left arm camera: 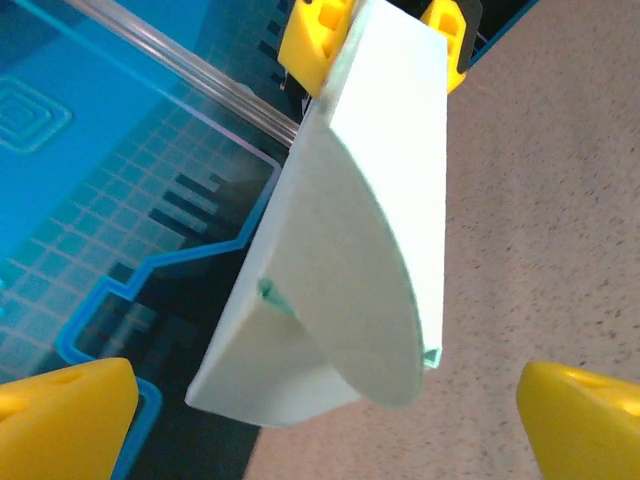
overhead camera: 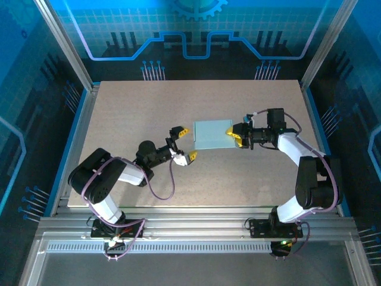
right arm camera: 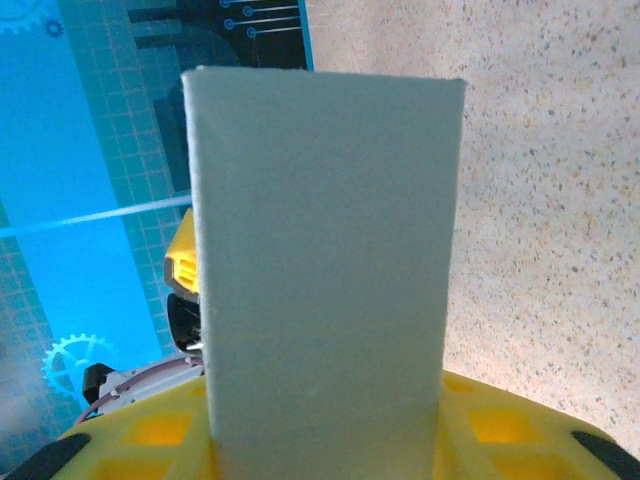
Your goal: Fold the paper box
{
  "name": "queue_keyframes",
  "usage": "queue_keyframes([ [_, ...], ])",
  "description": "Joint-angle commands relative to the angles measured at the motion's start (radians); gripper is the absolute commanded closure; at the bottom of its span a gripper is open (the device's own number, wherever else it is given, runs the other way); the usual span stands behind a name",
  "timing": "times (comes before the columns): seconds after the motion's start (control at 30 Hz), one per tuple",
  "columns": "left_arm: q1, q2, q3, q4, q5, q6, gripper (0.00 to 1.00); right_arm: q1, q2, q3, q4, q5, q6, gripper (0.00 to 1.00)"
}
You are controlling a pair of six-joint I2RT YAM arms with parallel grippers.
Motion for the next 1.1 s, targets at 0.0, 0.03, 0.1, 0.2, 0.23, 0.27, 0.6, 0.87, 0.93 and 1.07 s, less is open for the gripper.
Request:
queue_keyframes([
  [0.0, -0.023, 0.019, 0.004, 0.036, -0.070, 0.225, 0.04, -0.006, -0.018, 0.024, -0.060, -0.041, -0.033, 0.87],
  [0.03, -0.034, 0.024, 0.004, 0.035, -0.084, 0.269, 0.05, -0.002, -0.017, 0.025, -0.061, -0.043, -0.034, 0.87],
  [0.1, -0.050, 0.032, 0.007, 0.035, -0.110, 0.326, 0.08, 0.002, -0.017, 0.028, -0.068, -0.047, -0.038, 0.87],
  [0.2, -0.062, 0.050, 0.012, 0.036, -0.139, 0.385, 0.13, 0.008, -0.018, 0.034, -0.082, -0.051, -0.048, 0.88],
  [0.23, -0.063, 0.052, 0.012, 0.035, -0.139, 0.390, 0.15, 0.010, -0.017, 0.036, -0.085, -0.052, -0.051, 0.87],
  [0.27, -0.067, 0.051, 0.013, 0.035, -0.139, 0.390, 0.17, 0.013, -0.017, 0.039, -0.092, -0.053, -0.057, 0.88],
  [0.6, -0.096, 0.033, 0.015, 0.035, -0.143, 0.421, 0.27, 0.034, -0.007, 0.042, -0.115, -0.051, -0.085, 0.88],
  [0.87, -0.098, 0.031, 0.012, 0.035, -0.152, 0.424, 0.40, 0.033, -0.007, 0.051, -0.127, -0.045, -0.091, 0.88],
  [0.93, -0.098, 0.029, 0.012, 0.035, -0.155, 0.415, 0.44, 0.033, -0.007, 0.053, -0.142, -0.035, -0.104, 0.88],
  [1.07, -0.098, 0.027, 0.016, 0.036, -0.160, 0.371, 0.48, 0.033, -0.004, 0.052, -0.144, -0.033, -0.104, 0.87],
])
